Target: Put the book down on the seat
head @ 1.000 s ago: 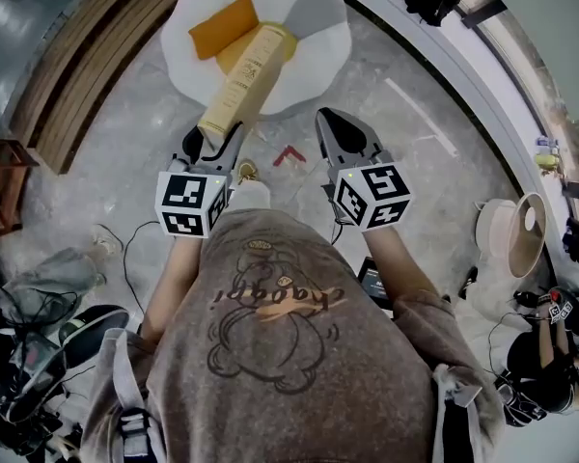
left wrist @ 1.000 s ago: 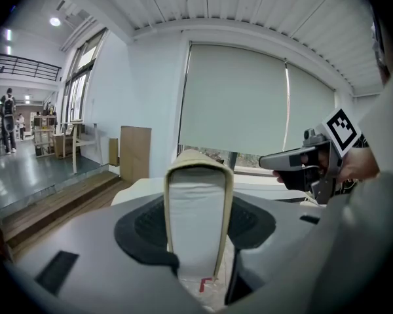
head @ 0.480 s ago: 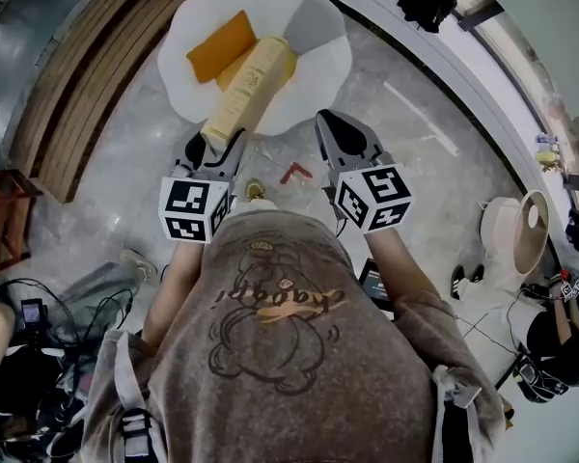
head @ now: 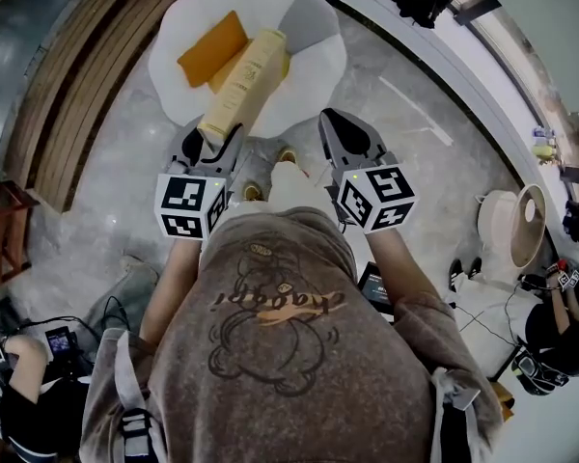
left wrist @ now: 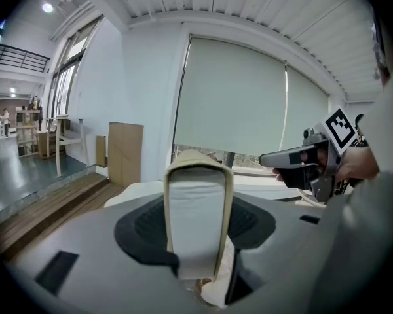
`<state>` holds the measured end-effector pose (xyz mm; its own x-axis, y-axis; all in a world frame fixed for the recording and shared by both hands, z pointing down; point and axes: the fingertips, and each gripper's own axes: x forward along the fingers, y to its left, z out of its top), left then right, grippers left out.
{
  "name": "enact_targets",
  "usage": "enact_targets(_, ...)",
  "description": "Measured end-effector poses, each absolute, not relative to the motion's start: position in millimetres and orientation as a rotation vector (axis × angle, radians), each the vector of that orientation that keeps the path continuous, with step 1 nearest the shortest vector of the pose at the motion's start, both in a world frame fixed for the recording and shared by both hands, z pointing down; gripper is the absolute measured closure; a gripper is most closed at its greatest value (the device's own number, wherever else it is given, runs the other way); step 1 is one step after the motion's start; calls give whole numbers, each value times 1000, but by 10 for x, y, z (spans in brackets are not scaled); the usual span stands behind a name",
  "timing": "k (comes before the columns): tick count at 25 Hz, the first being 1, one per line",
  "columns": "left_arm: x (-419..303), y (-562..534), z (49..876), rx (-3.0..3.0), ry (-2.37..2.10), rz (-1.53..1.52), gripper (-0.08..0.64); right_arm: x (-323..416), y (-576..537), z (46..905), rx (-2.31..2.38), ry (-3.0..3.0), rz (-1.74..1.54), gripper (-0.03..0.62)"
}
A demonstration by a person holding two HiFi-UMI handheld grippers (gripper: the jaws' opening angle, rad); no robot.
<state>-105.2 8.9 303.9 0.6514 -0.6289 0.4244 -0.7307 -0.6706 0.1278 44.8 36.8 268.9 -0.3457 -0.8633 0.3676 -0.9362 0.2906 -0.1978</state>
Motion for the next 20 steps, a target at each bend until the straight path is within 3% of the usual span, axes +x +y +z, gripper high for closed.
enact_targets(11, -978, -396, 3069, 2573, -1122, 501, 344, 517, -161, 2719, 1634, -2391, 563, 571)
enact_targets(20, -451, -1021, 3115, 2553, -1125, 512, 344, 1027, -845, 2819, 1553, -2411, 596, 571)
